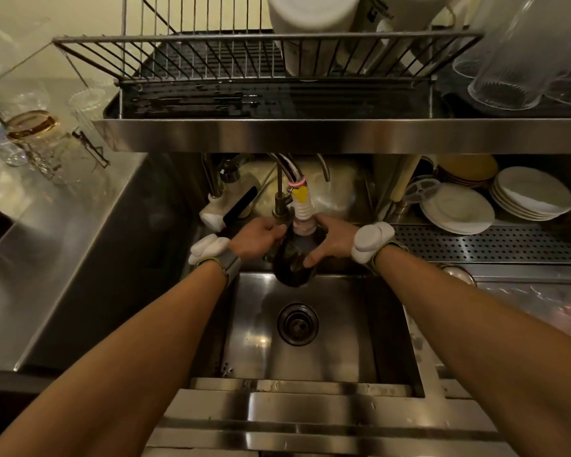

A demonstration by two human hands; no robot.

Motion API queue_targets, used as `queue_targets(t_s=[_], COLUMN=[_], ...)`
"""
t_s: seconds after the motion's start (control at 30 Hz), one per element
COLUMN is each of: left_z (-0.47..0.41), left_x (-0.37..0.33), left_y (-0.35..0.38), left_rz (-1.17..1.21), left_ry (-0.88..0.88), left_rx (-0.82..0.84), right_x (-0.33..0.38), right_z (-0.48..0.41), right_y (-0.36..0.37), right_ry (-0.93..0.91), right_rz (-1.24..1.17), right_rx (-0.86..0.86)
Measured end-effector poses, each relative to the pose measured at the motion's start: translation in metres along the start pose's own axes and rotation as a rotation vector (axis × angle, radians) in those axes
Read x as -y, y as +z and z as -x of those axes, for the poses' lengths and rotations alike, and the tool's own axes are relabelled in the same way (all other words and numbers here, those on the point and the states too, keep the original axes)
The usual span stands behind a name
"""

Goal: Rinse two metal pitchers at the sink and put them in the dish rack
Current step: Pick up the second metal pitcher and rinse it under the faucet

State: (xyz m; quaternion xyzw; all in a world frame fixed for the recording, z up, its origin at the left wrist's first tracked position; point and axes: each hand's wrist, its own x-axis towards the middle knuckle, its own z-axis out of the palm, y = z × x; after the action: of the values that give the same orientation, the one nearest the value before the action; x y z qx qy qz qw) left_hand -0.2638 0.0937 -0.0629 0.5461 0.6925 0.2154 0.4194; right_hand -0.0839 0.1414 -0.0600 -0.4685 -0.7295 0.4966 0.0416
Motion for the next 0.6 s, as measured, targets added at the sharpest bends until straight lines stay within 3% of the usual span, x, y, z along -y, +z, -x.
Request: queue_targets(t_s=[0.13,0.33,0.6], left_z=[0.004,0.007,0.020], left_x=[0.002,-0.003,-0.026], left_y=[-0.002,-0.013,-0.023], left_rz=[-0.180,-0.472,-0.764], left_ry=[0.031,0.052,0.141], left_rx=[-0.055,-0.181,-0.208], right_x=[-0.009,-0.007,0.007], right_z=[0.002,0.014,0.024], right_y=[0.000,-0.010,-0.014], right_ry=[0.067,0.190,0.152], right_rz=[0.090,0.080,0.089], right_rx=[0.111,0.015,-0.029])
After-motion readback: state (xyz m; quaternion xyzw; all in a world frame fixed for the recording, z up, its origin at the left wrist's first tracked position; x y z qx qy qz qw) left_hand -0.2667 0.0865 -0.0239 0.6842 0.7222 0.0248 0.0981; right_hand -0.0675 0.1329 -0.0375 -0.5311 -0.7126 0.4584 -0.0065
